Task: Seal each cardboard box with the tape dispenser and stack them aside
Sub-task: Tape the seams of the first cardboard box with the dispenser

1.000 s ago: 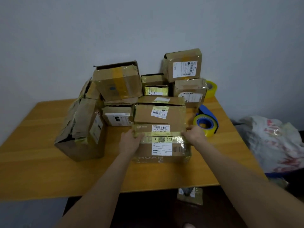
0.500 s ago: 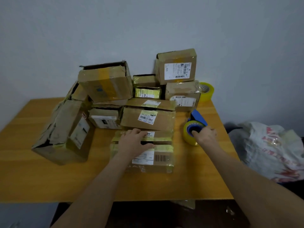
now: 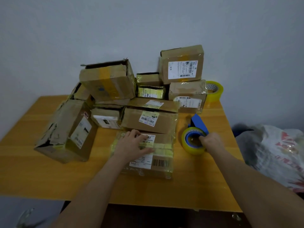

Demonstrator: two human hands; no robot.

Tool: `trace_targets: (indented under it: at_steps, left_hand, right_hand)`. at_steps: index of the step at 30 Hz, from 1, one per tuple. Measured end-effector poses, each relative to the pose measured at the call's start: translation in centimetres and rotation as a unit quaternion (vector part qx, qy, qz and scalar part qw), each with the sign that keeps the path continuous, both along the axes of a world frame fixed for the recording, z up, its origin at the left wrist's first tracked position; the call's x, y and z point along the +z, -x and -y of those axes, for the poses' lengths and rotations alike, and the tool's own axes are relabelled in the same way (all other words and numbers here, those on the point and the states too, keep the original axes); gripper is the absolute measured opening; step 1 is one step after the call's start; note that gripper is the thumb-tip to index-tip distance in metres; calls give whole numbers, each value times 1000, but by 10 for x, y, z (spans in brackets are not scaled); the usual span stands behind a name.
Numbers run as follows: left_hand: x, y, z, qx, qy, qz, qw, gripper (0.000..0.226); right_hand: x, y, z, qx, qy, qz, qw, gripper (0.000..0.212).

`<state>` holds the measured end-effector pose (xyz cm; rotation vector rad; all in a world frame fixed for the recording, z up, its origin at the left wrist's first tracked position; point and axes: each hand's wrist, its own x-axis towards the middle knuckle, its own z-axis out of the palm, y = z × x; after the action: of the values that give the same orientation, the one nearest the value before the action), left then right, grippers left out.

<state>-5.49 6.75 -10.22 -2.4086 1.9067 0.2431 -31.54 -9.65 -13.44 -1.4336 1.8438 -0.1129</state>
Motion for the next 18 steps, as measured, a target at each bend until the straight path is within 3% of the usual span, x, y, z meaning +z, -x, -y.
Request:
trace_targets:
  at_steps: [4, 12, 18]
  left_hand:
    - [8, -9, -3, -20, -70, -25, 997, 80]
    - [8, -15, -17, -16, -6, -74, 997, 62]
    - [4, -33, -35, -28, 18, -112, 993, 62]
  right_hand:
    - [11, 1, -7, -32, -30, 72, 996, 25]
    - [79, -12, -29, -103, -47, 217, 970, 15]
    - [125, -42, -52, -1, -6, 255, 967, 14]
